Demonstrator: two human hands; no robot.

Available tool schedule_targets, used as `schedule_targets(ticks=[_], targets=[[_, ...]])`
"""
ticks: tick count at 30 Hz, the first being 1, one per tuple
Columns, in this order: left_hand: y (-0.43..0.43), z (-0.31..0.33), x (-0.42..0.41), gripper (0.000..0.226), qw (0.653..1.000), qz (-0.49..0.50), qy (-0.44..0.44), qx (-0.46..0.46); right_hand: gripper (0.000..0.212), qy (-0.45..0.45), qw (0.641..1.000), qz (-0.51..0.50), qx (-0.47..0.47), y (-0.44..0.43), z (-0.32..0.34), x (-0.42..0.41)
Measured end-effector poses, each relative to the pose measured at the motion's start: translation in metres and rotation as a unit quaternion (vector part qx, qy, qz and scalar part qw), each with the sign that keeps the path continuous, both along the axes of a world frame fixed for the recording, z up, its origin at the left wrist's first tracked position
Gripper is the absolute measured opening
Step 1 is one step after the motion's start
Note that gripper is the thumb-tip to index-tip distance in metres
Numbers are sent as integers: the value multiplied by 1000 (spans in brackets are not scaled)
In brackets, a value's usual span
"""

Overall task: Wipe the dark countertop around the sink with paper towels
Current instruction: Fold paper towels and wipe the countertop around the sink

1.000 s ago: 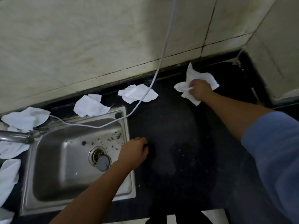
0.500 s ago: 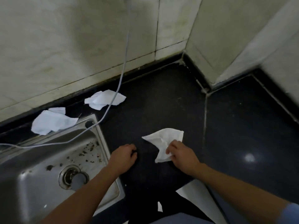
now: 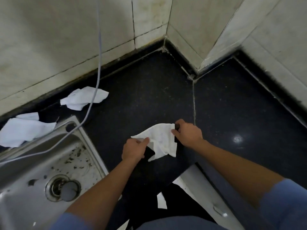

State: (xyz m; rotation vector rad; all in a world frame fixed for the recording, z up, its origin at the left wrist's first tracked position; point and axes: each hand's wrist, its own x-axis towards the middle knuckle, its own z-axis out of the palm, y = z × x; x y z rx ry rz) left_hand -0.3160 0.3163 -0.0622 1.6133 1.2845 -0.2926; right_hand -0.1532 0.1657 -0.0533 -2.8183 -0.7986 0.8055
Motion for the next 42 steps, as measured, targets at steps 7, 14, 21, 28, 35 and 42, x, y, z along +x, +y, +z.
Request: schedule_targets(ticks=[7,14,21,28,35,42], targets=[[13,-4,3,16,998,29,-18,52,34,51,996,-58,39,10,-19,-5],[36,-13,12,12,995,13,-50,90,31,-2,982,-118,146,-1,-6,58],[4,-2,8,38,993,79,-67,49,50,78,965,-166,189,-2,-8,34],[-37,-1,-22,53,998,29,-30,36,61,112,979,-61,157,-33,-14,-26],[-28,-4,-27,34,990,-66,-15,122,30,85,991,-34,93,-59,-4,4],[-47,-16,-51,17,901,-323,-67,283,30,-68,973,212,56,-79,-6,-21]])
